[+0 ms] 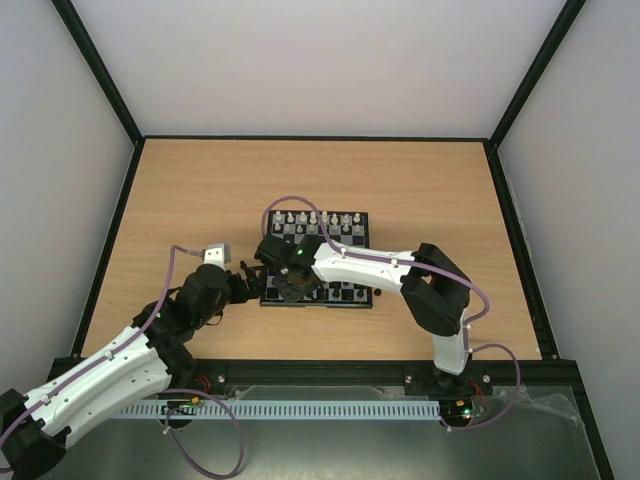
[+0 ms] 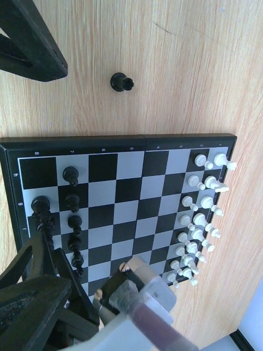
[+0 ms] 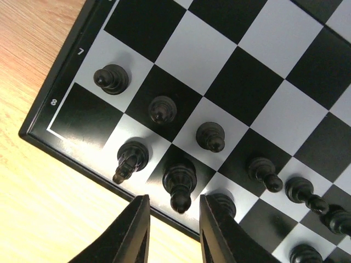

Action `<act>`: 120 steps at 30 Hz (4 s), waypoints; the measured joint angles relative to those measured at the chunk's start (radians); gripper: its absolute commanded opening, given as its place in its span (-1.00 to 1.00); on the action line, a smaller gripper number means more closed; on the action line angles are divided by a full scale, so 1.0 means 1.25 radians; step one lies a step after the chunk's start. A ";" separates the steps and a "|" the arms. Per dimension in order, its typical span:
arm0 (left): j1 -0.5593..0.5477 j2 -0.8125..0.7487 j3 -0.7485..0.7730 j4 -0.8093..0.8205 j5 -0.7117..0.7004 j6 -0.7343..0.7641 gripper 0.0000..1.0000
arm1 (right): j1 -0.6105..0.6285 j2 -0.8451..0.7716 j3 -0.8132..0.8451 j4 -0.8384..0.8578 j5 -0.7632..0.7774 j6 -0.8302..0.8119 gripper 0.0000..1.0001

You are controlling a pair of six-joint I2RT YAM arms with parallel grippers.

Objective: Set up the chess pieces on the board
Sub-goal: Place the chess piece on the chessboard, then move the chess piece to the chessboard.

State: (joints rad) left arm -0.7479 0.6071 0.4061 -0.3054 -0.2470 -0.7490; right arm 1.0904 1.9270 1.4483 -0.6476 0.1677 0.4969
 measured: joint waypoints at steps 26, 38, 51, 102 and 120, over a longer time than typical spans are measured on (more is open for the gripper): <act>0.000 -0.016 0.000 -0.007 -0.016 -0.015 0.99 | -0.013 -0.313 -0.098 -0.043 0.093 0.020 0.97; 0.000 -0.024 0.000 -0.010 -0.016 -0.018 0.99 | -0.074 -0.365 -0.242 -0.021 0.092 0.040 0.31; 0.000 -0.040 0.000 -0.013 -0.016 -0.023 0.99 | -0.086 -0.354 -0.311 0.022 0.060 0.055 -0.17; 0.000 -0.033 0.000 -0.013 -0.022 -0.023 0.99 | -0.084 -0.221 -0.295 0.110 -0.038 0.018 -0.76; 0.000 -0.031 0.000 -0.014 -0.027 -0.024 0.99 | -0.074 -0.206 -0.268 0.107 -0.028 0.015 0.03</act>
State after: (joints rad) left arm -0.7479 0.5682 0.4061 -0.3225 -0.2813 -0.7792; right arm 0.9981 1.6691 1.1130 -0.5140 0.1329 0.5156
